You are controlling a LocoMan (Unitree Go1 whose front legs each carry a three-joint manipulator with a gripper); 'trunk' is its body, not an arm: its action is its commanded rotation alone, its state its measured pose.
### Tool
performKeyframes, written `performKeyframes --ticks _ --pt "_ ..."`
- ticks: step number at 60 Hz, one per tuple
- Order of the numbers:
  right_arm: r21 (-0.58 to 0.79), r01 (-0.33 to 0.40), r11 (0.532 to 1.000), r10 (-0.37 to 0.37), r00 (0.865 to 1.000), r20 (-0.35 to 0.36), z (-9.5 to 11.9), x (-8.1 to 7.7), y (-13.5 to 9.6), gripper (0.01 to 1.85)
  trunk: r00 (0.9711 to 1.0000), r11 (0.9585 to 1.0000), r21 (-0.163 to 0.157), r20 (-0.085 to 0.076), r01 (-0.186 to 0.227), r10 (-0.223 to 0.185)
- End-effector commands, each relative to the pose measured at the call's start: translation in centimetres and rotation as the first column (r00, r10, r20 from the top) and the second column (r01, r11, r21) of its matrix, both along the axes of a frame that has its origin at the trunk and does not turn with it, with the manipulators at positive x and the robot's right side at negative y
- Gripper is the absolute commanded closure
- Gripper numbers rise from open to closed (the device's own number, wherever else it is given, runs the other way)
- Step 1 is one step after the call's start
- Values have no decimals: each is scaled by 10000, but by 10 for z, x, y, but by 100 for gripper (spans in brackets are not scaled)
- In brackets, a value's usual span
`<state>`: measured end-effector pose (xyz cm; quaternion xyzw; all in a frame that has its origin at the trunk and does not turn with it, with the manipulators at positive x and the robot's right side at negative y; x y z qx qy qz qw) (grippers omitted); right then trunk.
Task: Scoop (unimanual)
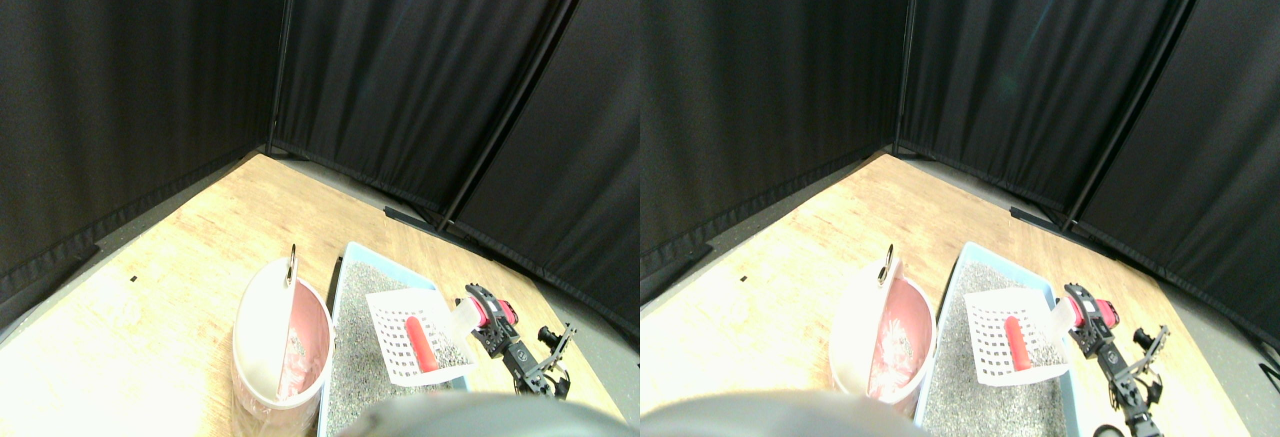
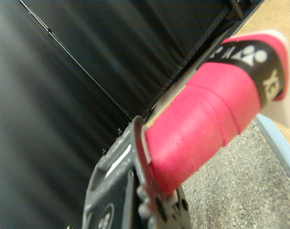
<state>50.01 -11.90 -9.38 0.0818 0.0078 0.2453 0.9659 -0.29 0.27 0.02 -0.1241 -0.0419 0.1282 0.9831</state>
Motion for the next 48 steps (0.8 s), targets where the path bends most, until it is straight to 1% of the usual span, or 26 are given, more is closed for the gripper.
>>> performKeyframes --ticks 1,4,7,9,10,16,19,22,24,26,28,35,40,48 --pt "396 -546 9977 514 9957 770 13 -3 8 180 9993 9994 -51 -195 -331 330" --pt "346 -576 9977 549 9958 737 13 -4 11 180 9993 9994 -51 -195 -331 330" --pt "303 -494 9983 475 9970 606 13 -4 14 180 9987 9988 -133 -211 -466 463" --pt "226 -459 9987 446 9974 563 13 -5 17 180 9987 9988 -133 -211 -466 463" --pt "264 -519 9983 507 9978 424 13 -5 19 180 9984 9985 -165 -229 -514 510" --pt "217 -539 9983 532 9982 291 12 -6 25 180 9980 9980 -229 -238 -586 581" --pt "195 -890 9958 885 9957 261 10 -5 28 180 9976 9974 -289 -254 -657 650" --pt "182 -828 9964 824 9964 199 10 -6 30 180 9974 9972 -295 -237 -689 682" --pt "166 -1084 9940 1078 9937 311 8 -6 35 180 9972 9970 -317 -246 -711 703" --pt "165 -1074 9941 1069 9939 282 8 -6 36 180 9971 9968 -339 -248 -726 718" --pt "37 -914 9958 913 9956 188 8 -6 39 180 9971 9968 -339 -248 -726 718" --pt "-132 -829 9965 828 9965 -79 9 -5 46 180 9965 9957 -429 -189 -822 815" --pt "-216 -753 9969 750 9971 -143 10 -3 50 180 9961 9951 -478 -186 -867 859" --pt "-343 -875 9956 870 9961 -172 11 1 57 180 9952 9937 -552 -104 -975 971"
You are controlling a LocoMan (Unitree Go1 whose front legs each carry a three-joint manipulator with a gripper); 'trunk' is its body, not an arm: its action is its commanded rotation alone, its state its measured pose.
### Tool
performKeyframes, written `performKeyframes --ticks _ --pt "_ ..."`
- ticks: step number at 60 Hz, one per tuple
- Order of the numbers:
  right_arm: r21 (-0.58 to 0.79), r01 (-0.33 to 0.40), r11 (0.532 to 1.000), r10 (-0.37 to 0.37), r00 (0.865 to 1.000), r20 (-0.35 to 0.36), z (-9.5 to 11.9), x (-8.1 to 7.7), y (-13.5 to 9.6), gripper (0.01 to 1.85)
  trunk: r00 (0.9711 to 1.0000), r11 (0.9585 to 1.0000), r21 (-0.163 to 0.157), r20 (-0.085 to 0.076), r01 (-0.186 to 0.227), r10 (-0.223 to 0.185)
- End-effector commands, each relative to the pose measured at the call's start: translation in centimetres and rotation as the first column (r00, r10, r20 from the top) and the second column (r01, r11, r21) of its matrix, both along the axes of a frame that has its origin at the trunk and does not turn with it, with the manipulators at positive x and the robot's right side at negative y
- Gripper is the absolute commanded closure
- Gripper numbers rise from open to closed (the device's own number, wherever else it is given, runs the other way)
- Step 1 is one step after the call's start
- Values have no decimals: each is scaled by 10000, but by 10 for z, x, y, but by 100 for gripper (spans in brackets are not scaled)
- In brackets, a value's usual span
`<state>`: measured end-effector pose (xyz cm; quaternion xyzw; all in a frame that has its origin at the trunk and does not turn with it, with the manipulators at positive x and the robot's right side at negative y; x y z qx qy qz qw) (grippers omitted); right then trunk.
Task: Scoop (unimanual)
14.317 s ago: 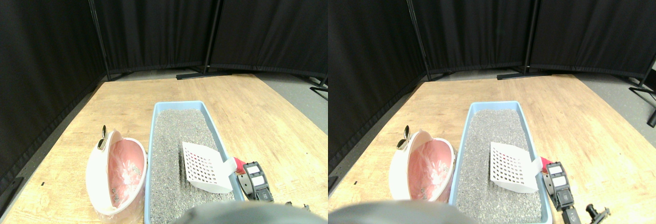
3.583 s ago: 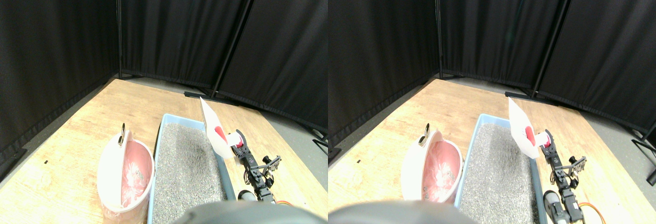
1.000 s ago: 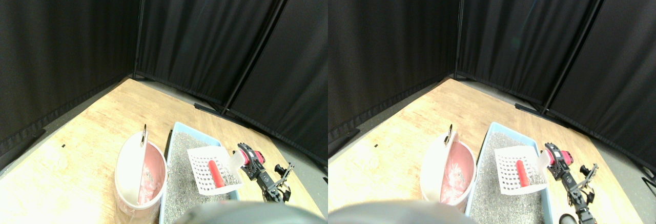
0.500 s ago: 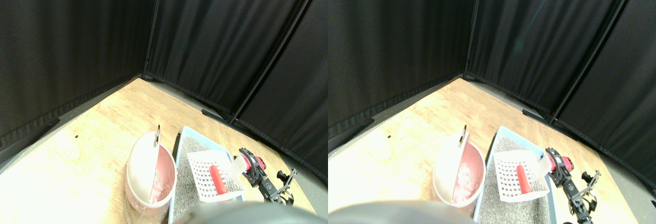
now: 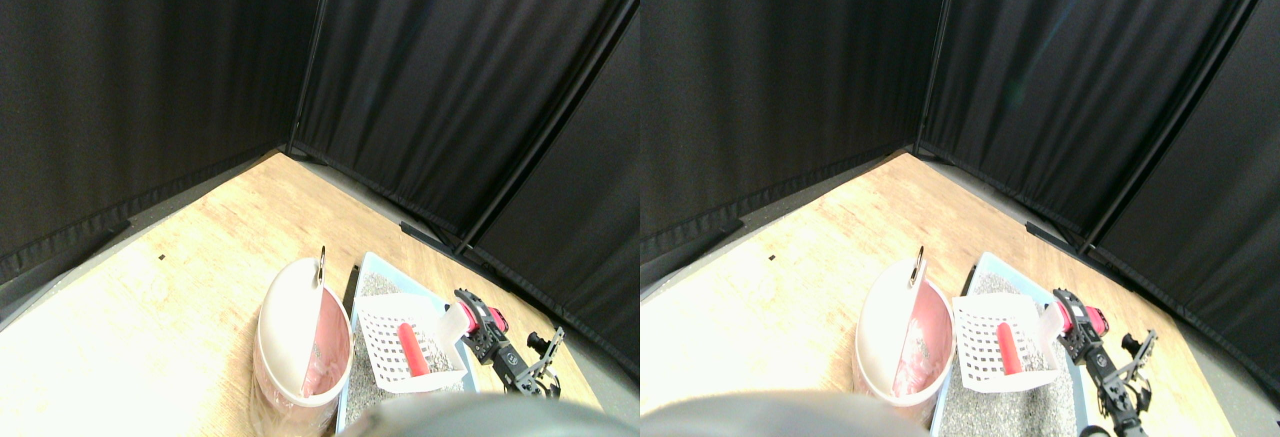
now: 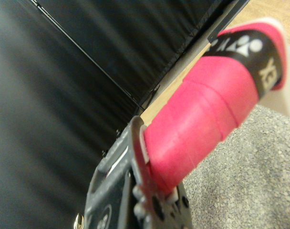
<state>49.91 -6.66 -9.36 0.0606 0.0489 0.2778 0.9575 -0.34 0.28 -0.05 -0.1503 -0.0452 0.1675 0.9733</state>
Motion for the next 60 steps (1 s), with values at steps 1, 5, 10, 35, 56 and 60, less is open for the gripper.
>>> performKeyframes --ticks 1,5,10,35,56,60 --pt "268 -194 9995 181 9987 467 10 4 6 180 9997 9998 -10 -114 -206 206" --pt "116 -113 9999 107 9989 452 10 5 9 180 9997 9997 -35 -91 -246 246" --pt "-36 -222 9997 223 9985 503 10 8 12 180 9995 9995 -49 -52 -296 296" --pt "-1655 -638 9841 738 9958 548 11 13 27 180 9988 9990 -88 205 -449 451" --pt "-3399 -630 9383 870 9946 559 23 12 36 180 9987 9988 -99 185 -471 473" --pt "-3603 -575 9311 861 9942 638 28 13 39 180 9987 9988 -99 185 -471 473"
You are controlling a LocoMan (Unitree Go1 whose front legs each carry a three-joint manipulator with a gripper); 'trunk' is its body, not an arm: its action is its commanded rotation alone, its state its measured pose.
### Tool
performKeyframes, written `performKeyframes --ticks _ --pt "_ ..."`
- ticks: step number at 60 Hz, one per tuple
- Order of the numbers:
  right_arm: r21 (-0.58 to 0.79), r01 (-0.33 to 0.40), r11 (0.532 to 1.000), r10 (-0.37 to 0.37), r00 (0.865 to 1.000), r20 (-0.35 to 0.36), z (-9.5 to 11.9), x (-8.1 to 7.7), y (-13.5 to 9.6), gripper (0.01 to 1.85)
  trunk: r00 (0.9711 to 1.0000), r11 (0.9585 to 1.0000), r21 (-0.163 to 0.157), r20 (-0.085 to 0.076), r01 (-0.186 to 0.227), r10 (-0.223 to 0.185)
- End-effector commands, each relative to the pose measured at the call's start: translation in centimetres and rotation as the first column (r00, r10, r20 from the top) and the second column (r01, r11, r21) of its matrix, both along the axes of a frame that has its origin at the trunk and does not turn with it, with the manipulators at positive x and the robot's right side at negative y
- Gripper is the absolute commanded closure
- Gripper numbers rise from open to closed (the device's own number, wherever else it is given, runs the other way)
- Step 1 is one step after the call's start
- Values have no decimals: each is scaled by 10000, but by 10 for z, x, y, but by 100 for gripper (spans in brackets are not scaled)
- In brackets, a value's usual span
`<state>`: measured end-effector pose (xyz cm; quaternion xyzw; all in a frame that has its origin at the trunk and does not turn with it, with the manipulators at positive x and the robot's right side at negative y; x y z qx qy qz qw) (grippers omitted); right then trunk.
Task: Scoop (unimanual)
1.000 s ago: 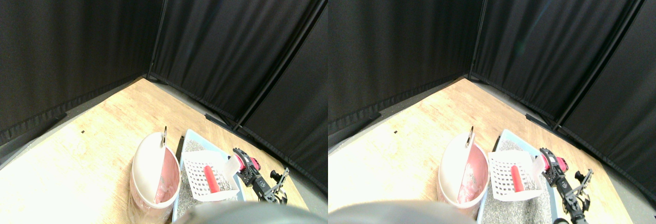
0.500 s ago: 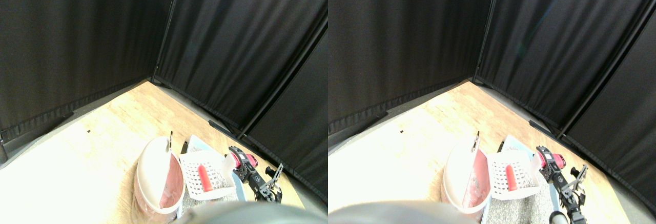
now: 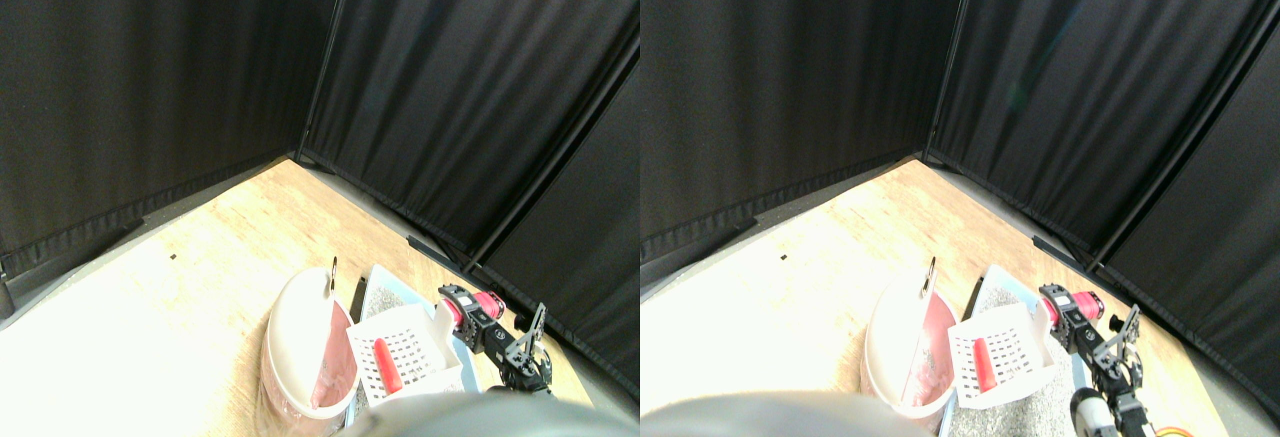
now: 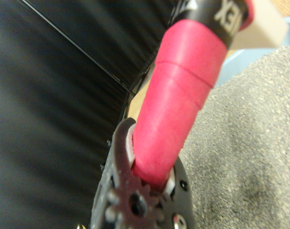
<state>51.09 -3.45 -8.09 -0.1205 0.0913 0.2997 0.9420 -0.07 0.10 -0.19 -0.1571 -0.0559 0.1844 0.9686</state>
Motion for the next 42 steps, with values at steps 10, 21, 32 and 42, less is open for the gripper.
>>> performKeyframes --ticks 10,21,32,42 --pt "-642 132 9978 -105 9991 412 26 2 10 180 9998 9998 9 14 -185 185" --pt "-818 -152 9965 213 9970 741 36 1 13 180 9998 9998 5 -5 -173 173" --pt "-1157 -147 9932 246 9961 845 37 -2 12 180 9999 9999 -10 9 -137 137" --pt "-1626 -155 9866 341 9931 1121 31 -3 13 180 9999 9999 -50 -2 -108 108"
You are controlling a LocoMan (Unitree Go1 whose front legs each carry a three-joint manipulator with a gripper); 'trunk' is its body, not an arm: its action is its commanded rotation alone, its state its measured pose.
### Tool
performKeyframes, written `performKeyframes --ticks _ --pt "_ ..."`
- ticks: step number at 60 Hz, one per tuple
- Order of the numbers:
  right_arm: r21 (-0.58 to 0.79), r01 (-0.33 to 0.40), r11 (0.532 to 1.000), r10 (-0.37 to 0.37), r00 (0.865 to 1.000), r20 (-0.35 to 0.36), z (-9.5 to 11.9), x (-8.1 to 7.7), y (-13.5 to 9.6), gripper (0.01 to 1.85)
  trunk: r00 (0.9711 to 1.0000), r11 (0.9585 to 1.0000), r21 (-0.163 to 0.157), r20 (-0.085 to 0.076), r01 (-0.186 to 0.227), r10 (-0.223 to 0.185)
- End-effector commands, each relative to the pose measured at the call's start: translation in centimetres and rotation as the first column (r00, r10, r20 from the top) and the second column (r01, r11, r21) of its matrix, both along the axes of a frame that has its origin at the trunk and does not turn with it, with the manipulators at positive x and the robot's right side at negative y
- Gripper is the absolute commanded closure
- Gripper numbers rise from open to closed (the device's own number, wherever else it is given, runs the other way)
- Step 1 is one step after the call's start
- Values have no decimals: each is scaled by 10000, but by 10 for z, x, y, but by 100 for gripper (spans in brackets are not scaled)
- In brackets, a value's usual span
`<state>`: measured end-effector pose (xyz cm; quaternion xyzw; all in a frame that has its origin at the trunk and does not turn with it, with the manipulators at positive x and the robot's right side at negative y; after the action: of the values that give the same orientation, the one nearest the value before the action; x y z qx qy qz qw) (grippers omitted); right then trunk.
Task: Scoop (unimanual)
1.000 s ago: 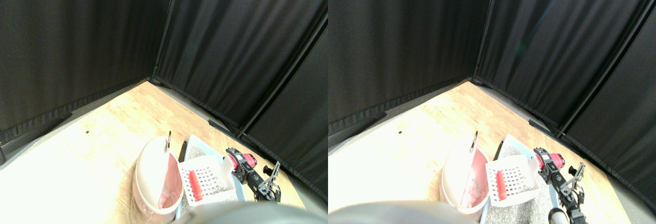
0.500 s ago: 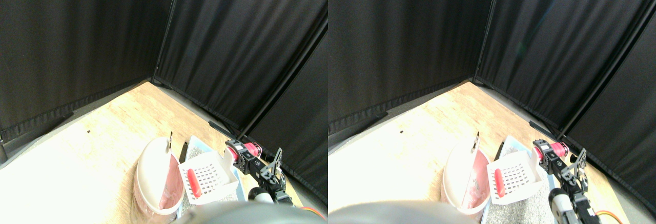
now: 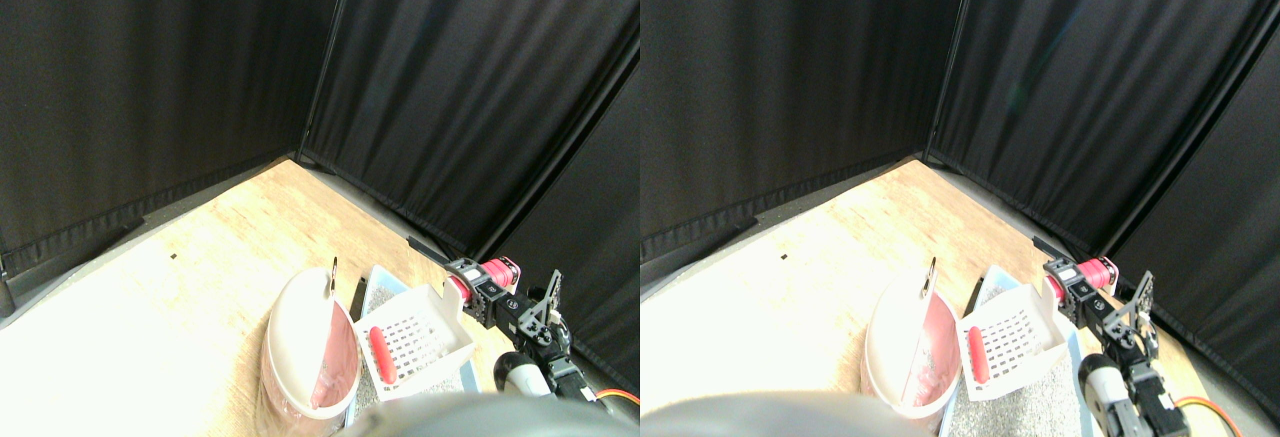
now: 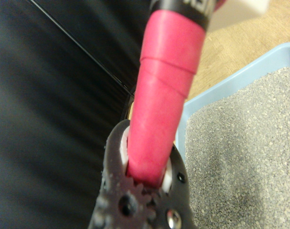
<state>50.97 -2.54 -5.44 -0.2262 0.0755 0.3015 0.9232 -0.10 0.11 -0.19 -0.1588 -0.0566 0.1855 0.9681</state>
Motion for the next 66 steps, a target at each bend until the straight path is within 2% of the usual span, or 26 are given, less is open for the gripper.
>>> performKeyframes --ticks 1,11,21,32,44,54,57,59,66 --pt "366 87 9993 -94 9997 204 3 -2 4 180 10000 10000 -17 -19 -84 84" --pt "95 445 9990 -447 9987 227 -5 -6 4 180 10000 10000 -26 -22 -61 61" --pt "135 566 9983 -569 9982 176 -10 -3 5 180 10000 10000 -30 -37 -41 40" --pt "-344 691 9970 -683 9974 237 -6 -2 7 180 10000 10000 -54 -53 -14 14" --pt "-221 569 9981 -560 9976 404 -2 1 8 180 10000 10000 -43 -85 13 -14" --pt "-178 852 9962 -845 9956 395 -1 2 8 180 9999 10000 -8 -102 51 -51" --pt "-89 883 9961 -878 9951 449 -2 3 6 180 9999 10000 22 -121 94 -94" --pt "336 487 9982 -505 9972 546 -5 6 3 180 9998 9999 55 -141 158 -158" --pt "1095 681 9917 -760 9946 700 -9 9 -6 180 9994 9995 149 -181 287 -284"
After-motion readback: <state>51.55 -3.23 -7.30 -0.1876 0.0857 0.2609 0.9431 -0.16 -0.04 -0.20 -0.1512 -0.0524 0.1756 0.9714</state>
